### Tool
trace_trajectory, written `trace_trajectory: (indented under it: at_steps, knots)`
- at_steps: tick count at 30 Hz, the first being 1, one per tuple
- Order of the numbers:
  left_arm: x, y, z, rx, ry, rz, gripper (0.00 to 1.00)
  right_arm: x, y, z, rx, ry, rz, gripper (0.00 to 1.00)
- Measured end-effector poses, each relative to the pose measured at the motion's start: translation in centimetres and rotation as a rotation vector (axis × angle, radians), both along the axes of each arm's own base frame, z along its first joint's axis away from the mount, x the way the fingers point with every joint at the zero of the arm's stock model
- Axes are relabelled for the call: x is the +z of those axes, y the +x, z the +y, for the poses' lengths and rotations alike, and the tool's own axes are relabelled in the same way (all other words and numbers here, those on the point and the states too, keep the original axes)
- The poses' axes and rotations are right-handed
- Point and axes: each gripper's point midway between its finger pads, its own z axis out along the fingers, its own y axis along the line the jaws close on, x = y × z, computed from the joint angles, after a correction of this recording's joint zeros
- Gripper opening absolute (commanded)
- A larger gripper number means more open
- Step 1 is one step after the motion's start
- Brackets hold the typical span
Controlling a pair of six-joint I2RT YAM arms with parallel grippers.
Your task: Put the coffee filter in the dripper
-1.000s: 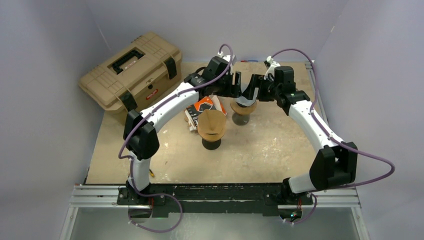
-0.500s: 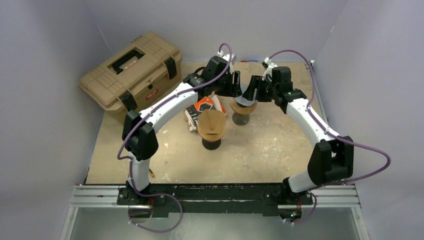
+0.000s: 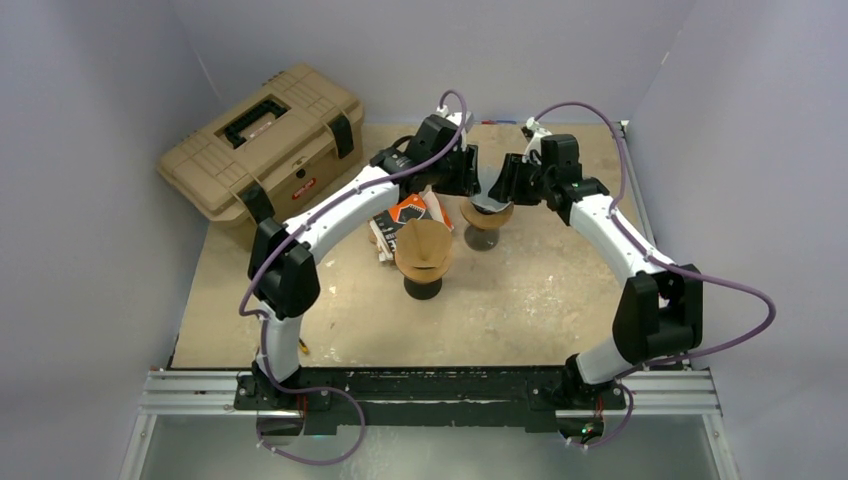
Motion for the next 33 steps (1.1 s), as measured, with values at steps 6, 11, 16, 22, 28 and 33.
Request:
trace_trajectory:
  at_steps: [6,11,16,22,28,33]
  knots:
    - [-1.2,0.2,0.0,0.005,0.019,0.016,0.39,-0.2,0.1,0.0,0.004,-0.004,-0.001,0.37]
    - [-1.7,0.4,-0.2,0.006,0.026,0.023,0.32,-0.3,0.1,0.1,0.01,-0.003,0.002,0.27]
    - [-1.5,0.5,-0.3,0.007,0.023,0.016,0.3,-0.3,0.1,0.2,0.012,-0.003,0.003,0.53]
    - [-1.6,0.5,-0.1,0.009,0.034,0.021,0.48,0.6,-0.1,0.0,0.008,-0.001,-0.016,0.74]
    - [-1.0,0.2,0.0,0.002,0.021,0.014,0.61,2.9,-0.6,-0.1,0.005,0.012,-0.066,0.81]
    - [0.2,-0.3,0.3,0.0,-0.001,-0.008,0.64,4.4,-0.4,-0.3,-0.002,0.033,-0.101,0.8]
